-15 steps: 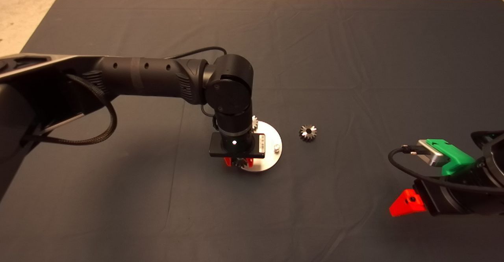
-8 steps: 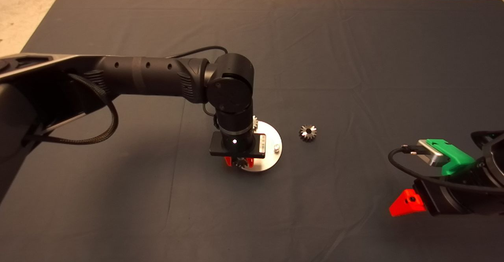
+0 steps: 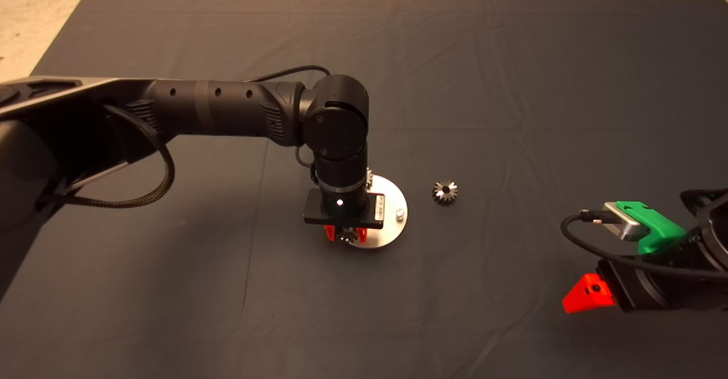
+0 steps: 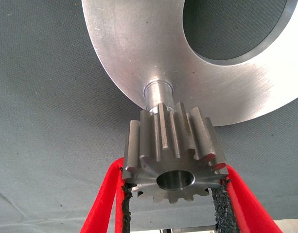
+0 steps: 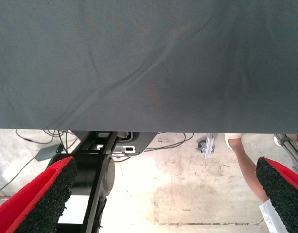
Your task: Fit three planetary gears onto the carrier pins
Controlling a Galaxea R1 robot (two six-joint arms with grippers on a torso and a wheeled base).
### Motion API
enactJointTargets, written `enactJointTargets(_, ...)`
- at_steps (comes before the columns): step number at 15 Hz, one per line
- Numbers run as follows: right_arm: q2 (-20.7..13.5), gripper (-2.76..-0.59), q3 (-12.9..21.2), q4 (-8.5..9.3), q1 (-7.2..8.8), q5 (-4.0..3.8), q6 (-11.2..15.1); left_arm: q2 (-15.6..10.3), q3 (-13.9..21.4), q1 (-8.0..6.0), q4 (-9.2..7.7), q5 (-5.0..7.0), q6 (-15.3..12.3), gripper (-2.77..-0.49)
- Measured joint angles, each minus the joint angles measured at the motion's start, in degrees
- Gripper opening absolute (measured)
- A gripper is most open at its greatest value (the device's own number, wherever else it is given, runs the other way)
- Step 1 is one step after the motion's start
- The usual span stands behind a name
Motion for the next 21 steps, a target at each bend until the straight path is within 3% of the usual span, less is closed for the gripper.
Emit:
enactJointTargets(6, 0.00, -0.61, 0.00, 0.00, 0.00, 0.00, 0.00, 0.03, -0.07, -0.07, 0.00, 0.01, 0.02, -2.40)
enactJointTargets(11, 0.00, -0.61, 0.02, 0.00, 0.00, 0.00, 0.00, 0.00, -0.74, -1.45, 1.38, -0.35, -0.04, -2.40)
enactJointTargets(17, 0.00, -0.61, 0.00, 0.00, 0.00, 0.00, 0.00, -0.02, -0.74, -1.45, 1.36, -0.35, -0.23, -2.40)
enactJointTargets(21, 0.00, -0.61, 0.00, 0.00, 0.00, 0.00, 0.00, -0.20, -0.36, -1.43, 1.29, -0.33, -2.42, -2.40)
